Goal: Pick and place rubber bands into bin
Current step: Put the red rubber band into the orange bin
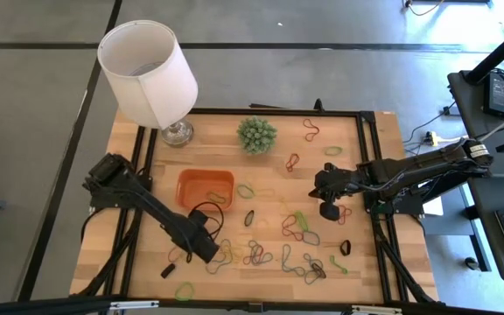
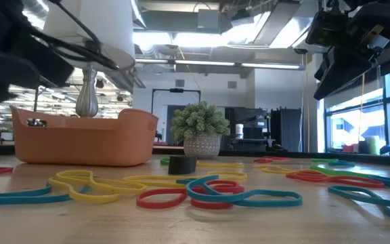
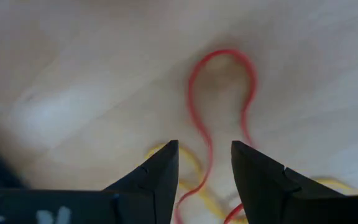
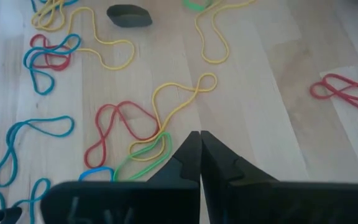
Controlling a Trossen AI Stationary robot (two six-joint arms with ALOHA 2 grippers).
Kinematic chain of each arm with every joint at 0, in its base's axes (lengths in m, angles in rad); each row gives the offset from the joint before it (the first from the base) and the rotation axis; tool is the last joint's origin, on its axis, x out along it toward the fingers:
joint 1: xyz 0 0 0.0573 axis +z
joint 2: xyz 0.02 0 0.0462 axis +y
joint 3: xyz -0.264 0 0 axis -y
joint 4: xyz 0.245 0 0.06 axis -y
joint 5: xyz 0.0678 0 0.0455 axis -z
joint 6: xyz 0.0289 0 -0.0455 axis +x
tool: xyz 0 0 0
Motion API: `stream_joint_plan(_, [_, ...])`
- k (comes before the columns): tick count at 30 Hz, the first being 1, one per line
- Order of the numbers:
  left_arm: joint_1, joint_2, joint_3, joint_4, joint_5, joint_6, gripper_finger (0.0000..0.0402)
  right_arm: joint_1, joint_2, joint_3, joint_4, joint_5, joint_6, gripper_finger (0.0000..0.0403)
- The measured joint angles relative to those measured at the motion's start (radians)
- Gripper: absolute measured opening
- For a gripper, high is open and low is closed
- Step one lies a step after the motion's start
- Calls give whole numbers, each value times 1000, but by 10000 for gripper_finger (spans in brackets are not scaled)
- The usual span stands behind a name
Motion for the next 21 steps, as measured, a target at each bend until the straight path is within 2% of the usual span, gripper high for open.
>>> stream_joint_plan(6, [10,0,-17,31,5,36,142,0,0,0,0,0,29,3])
stream_joint_plan(13, [-7,0,-17,31,30,64,120,0,0,0,0,-1,31,4])
stream_joint_plan(17, [-24,0,-27,40,56,36,110,0,0,0,0,-1,50,4])
stream_joint_plan(21, [-40,-7,-83,138,76,-19,107,0,0,0,0,-1,52,4])
